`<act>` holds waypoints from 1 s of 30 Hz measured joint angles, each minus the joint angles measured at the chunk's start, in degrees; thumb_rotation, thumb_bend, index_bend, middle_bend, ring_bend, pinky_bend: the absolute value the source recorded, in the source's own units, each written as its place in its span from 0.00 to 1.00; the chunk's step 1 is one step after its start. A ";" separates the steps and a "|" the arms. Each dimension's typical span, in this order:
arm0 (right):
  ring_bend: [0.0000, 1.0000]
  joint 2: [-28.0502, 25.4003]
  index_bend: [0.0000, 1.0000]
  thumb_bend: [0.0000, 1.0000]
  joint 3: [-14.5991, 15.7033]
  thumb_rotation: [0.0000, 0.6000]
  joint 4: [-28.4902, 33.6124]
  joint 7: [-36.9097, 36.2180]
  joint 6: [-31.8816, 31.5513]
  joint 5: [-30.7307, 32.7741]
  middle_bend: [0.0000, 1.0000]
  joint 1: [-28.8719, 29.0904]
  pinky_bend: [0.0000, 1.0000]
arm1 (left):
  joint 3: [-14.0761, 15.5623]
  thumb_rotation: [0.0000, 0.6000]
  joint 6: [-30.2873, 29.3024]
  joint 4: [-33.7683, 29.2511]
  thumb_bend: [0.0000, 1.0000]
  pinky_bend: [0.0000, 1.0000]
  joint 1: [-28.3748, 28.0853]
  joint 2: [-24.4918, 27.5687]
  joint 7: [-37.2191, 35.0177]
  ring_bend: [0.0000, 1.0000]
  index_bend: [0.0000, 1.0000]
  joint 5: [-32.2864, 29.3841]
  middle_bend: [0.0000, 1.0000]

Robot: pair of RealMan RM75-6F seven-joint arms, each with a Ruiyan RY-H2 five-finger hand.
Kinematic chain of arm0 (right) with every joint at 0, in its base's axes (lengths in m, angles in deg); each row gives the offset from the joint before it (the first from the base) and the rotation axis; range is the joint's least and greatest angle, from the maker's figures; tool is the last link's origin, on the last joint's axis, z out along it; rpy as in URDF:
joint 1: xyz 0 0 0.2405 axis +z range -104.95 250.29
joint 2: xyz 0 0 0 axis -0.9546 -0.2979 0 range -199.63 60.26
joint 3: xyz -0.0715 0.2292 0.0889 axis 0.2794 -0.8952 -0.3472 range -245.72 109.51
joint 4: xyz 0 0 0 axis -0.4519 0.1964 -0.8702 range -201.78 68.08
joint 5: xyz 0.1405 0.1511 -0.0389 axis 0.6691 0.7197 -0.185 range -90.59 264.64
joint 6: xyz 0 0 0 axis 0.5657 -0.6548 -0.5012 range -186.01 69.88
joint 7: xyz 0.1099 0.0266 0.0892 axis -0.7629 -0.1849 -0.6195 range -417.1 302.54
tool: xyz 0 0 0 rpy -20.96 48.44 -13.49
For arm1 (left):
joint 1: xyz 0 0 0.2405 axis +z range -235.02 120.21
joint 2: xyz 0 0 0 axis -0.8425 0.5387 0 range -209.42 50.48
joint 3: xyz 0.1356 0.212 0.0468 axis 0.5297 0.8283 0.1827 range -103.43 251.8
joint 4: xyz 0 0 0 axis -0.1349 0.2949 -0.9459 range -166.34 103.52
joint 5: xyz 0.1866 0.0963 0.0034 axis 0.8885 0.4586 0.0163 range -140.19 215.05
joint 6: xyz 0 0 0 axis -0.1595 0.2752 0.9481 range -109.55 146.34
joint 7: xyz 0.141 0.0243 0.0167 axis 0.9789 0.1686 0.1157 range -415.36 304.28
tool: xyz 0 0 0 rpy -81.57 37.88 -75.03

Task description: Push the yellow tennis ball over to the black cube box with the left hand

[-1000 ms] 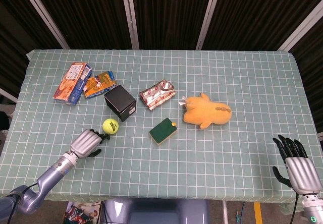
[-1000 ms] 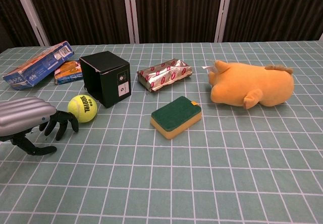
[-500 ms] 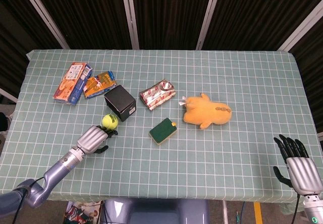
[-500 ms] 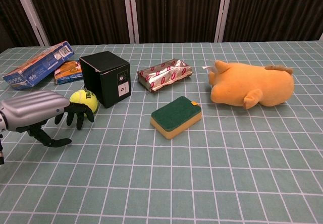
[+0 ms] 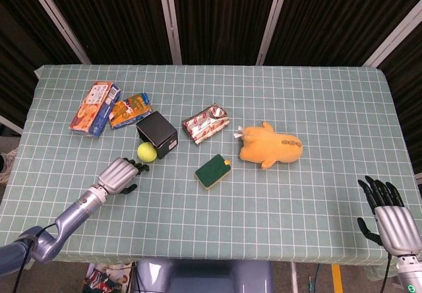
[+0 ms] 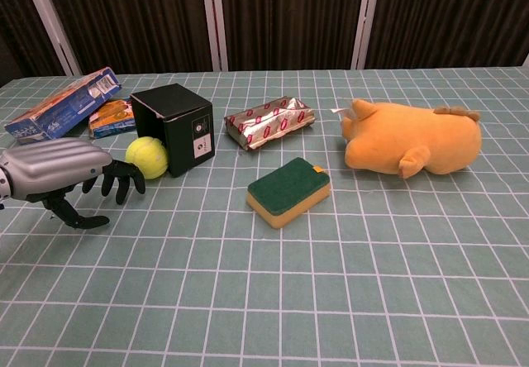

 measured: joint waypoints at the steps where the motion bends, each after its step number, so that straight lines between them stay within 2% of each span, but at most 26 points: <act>1: 0.00 0.03 0.00 0.43 0.00 1.00 -0.02 0.05 0.12 0.07 0.00 0.04 0.00 | 0.07 1.00 0.41 0.14 0.30 0.50 -0.08 0.09 0.07 0.41 0.29 -0.26 0.42; 5: 0.00 0.24 0.00 0.43 -0.17 1.00 -0.09 0.32 0.43 0.47 0.00 0.19 0.00 | 0.21 1.00 1.38 0.81 0.30 0.49 -0.41 0.39 0.06 0.41 0.29 -0.88 0.42; 10: 0.00 0.44 0.00 0.43 -0.23 1.00 -0.08 0.82 0.75 0.71 0.00 0.30 0.00 | -0.11 1.00 2.12 2.11 0.30 0.34 -1.26 -0.16 -0.97 0.41 0.29 -1.26 0.42; 24: 0.00 0.35 0.00 0.43 -0.32 1.00 0.05 0.78 0.82 0.89 0.00 0.31 0.00 | -1.12 1.00 1.08 6.13 0.30 0.33 -3.79 -3.68 -2.22 0.37 0.29 -0.52 0.39; 30: 0.00 0.16 0.00 0.43 -0.43 1.00 0.09 0.54 0.70 0.97 0.00 0.30 0.00 | -1.58 1.00 0.64 6.66 0.30 0.26 -4.33 -3.97 -1.45 0.34 0.29 -0.92 0.37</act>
